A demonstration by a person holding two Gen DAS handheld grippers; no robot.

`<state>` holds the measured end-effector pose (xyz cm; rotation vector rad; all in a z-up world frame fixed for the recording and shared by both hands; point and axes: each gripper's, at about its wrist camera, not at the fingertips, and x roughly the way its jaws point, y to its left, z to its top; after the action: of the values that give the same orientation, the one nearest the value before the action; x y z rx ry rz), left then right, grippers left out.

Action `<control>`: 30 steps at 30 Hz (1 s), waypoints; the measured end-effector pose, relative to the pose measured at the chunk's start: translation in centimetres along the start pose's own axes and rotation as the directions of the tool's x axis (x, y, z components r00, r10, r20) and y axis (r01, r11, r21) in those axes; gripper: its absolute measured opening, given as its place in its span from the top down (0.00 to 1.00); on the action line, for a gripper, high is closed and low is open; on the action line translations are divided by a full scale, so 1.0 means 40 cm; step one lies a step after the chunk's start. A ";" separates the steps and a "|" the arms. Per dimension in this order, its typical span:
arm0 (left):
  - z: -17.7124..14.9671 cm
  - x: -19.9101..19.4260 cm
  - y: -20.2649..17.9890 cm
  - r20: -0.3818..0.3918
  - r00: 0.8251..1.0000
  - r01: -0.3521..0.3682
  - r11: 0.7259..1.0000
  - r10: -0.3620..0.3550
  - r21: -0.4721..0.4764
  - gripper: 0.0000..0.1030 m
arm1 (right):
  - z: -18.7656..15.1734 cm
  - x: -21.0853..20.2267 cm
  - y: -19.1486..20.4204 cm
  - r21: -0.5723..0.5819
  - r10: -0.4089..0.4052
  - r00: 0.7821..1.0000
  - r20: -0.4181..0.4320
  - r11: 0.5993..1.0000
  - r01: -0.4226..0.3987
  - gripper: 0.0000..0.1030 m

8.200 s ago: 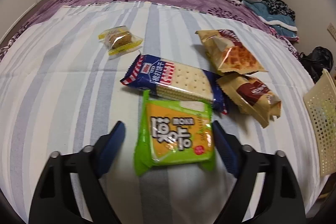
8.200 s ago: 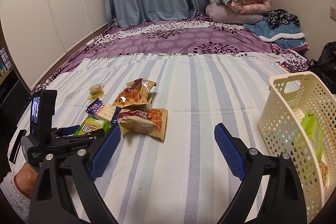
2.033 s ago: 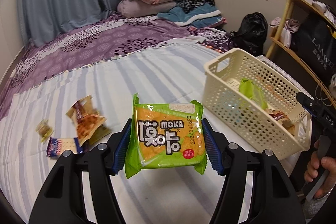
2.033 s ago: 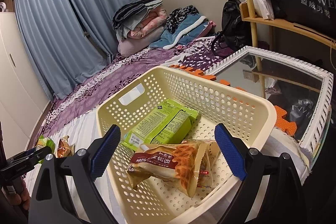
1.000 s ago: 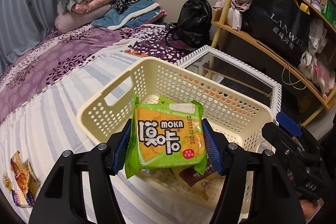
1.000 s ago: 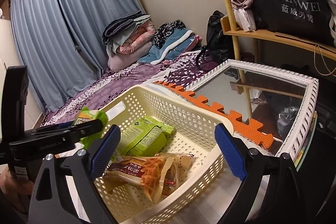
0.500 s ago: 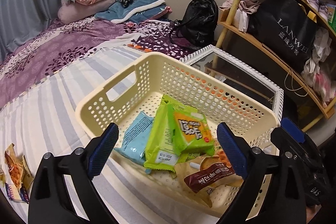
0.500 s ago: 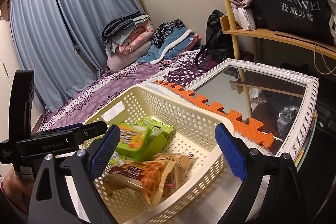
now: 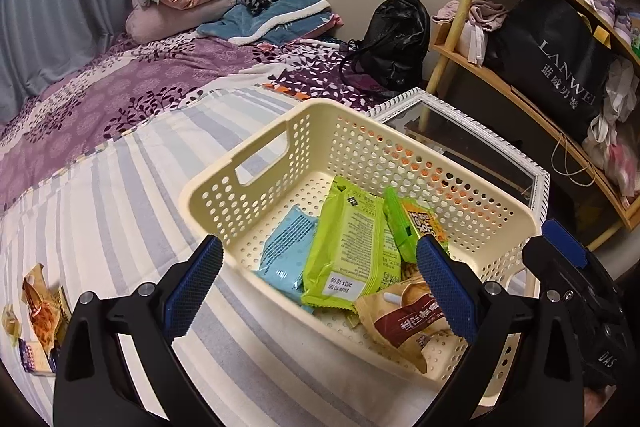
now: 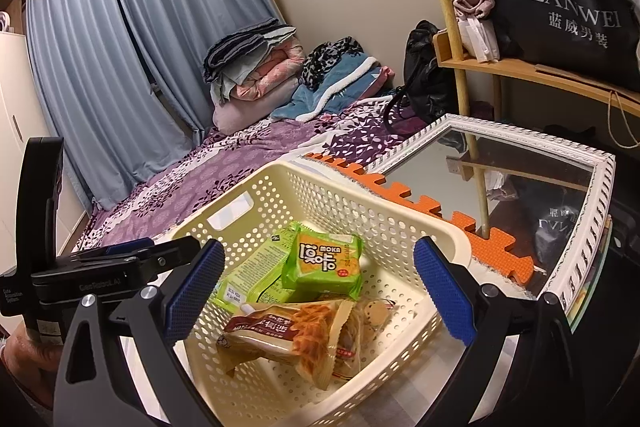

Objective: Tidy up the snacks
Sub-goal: 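Withdraw both tools from the basket toward the remaining snacks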

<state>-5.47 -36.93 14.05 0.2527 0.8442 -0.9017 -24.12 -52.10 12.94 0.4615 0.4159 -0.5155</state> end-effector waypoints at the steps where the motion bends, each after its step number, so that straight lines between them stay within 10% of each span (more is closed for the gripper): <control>1: -0.004 -0.001 0.005 -0.002 1.000 0.000 1.000 0.000 -0.010 0.04 | -0.001 0.001 0.003 -0.002 0.002 1.000 -0.001 1.000 -0.002 0.08; 30: -0.115 -0.110 0.206 0.004 0.989 -0.143 0.974 0.146 -0.176 0.04 | -0.027 -0.005 0.121 -0.066 0.111 0.993 -0.027 0.991 -0.112 0.07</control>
<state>-3.02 -26.85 13.08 0.1505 0.8728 -0.6883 -21.88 -47.72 13.65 0.4231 0.4261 -0.3870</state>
